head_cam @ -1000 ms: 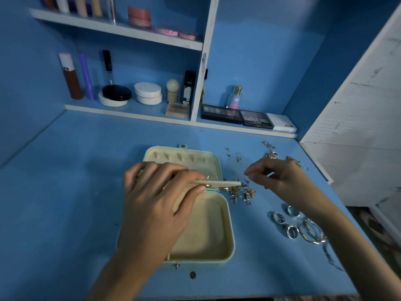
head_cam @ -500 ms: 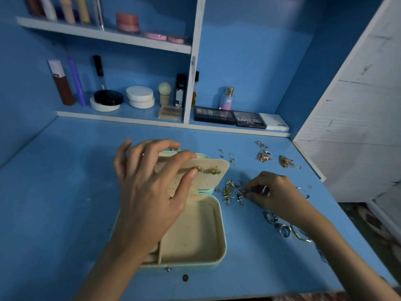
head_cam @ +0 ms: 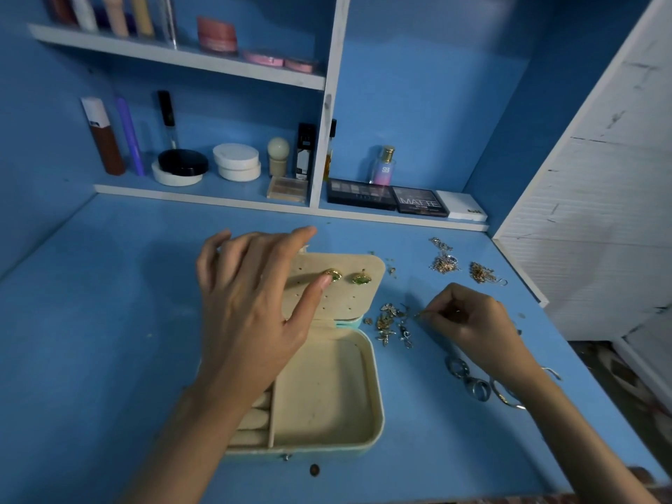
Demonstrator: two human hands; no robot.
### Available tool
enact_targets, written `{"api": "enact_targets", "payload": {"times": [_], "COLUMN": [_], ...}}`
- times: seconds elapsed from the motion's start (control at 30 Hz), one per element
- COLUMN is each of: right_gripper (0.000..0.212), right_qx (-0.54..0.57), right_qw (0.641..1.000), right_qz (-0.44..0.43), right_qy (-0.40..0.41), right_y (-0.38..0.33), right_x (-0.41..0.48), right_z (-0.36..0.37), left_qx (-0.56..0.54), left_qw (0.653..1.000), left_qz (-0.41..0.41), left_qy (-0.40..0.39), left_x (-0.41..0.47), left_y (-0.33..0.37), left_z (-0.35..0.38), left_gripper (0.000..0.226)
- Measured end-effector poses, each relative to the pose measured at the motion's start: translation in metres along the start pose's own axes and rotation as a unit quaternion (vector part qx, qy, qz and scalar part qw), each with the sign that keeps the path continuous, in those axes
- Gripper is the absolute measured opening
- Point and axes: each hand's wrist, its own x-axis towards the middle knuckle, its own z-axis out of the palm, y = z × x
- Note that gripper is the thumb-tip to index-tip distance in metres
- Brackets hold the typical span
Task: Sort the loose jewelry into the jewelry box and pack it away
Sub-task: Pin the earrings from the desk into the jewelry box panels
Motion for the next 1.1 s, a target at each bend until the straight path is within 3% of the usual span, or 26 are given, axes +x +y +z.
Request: {"api": "enact_targets", "payload": {"times": [0.23, 0.43, 0.83, 1.1], "right_gripper": [0.031, 0.025, 0.014, 0.015], "right_qx": [0.046, 0.071, -0.079, -0.159], "right_qw": [0.999, 0.997, 0.997, 0.980], "right_qz": [-0.014, 0.016, -0.015, -0.120], "right_qy": [0.014, 0.003, -0.019, -0.026], "right_y": [-0.001, -0.009, 0.004, 0.002], "right_x": [0.003, 0.007, 0.005, 0.001], "right_z": [0.005, 0.008, 0.009, 0.008], "left_qx": [0.002, -0.004, -0.007, -0.004], "left_qw": [1.000, 1.000, 1.000, 1.000], "left_qz": [0.004, 0.003, 0.000, 0.002], "left_qy": [0.010, 0.013, 0.015, 0.017], "left_x": [0.000, 0.000, -0.001, -0.001], "left_y": [-0.002, -0.003, -0.003, -0.003], "left_z": [0.002, 0.002, 0.001, 0.001], "left_gripper": [0.038, 0.036, 0.034, 0.035]}}
